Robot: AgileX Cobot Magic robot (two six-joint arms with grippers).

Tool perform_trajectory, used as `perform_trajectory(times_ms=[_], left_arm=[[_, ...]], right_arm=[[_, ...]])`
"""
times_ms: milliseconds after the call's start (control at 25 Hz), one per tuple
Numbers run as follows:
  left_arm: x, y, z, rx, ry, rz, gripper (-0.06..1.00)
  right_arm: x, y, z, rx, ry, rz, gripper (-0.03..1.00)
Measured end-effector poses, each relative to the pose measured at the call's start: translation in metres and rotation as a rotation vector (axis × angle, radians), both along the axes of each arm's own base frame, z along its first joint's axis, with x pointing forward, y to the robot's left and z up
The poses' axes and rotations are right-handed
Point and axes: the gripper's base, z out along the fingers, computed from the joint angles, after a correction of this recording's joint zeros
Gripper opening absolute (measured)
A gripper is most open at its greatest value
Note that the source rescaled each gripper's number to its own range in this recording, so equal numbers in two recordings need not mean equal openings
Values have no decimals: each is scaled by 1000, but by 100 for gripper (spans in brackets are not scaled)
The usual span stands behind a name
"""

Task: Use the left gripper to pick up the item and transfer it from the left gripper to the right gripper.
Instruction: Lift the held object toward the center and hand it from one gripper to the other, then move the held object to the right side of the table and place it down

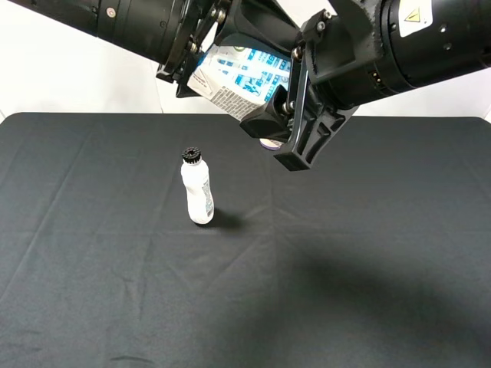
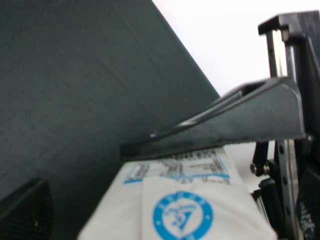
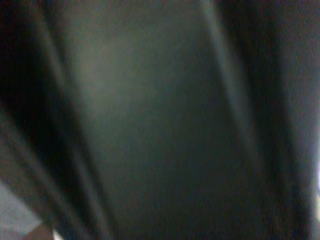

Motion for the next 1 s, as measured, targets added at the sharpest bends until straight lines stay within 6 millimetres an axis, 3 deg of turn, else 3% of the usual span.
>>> perform_trajectory(times_ms=[360, 1000], left_arm=[[1, 20, 11, 9, -31, 9, 96], [-54, 70, 63, 237, -254, 113, 95]], right_arm=[[0, 0, 0, 0, 0, 0, 0], [0, 0, 0, 4, -3, 0, 0]])
